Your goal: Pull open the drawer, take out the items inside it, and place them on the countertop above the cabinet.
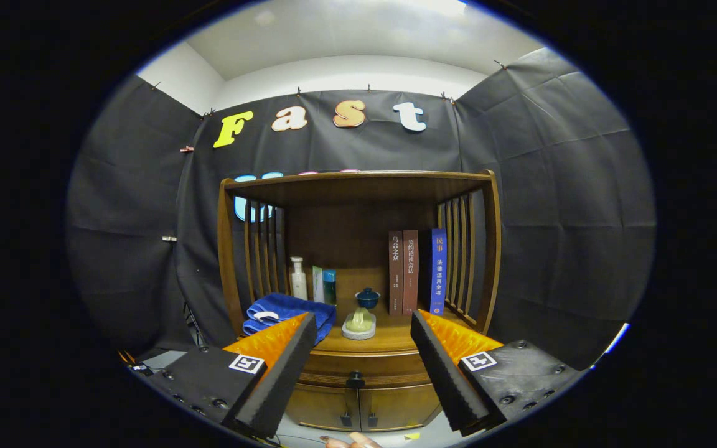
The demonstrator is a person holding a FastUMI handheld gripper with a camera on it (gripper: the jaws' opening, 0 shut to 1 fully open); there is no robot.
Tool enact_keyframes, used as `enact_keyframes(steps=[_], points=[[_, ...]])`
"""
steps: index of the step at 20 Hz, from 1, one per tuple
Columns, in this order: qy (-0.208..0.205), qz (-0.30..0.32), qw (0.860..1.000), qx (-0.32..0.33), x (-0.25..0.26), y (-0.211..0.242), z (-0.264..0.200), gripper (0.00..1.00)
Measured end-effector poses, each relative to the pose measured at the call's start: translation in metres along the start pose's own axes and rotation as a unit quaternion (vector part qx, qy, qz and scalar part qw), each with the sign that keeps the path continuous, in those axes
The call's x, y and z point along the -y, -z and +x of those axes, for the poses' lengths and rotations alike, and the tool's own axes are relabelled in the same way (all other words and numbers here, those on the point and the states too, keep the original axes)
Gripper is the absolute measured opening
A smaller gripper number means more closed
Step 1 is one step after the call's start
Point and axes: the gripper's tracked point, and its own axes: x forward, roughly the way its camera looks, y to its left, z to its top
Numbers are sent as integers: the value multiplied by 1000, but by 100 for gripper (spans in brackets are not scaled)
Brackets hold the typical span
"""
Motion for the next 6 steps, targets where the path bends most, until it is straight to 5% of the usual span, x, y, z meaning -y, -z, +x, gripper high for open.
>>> enact_keyframes(steps=[6], points=[[1,-3,1000,1,1,-1,-2,99]])
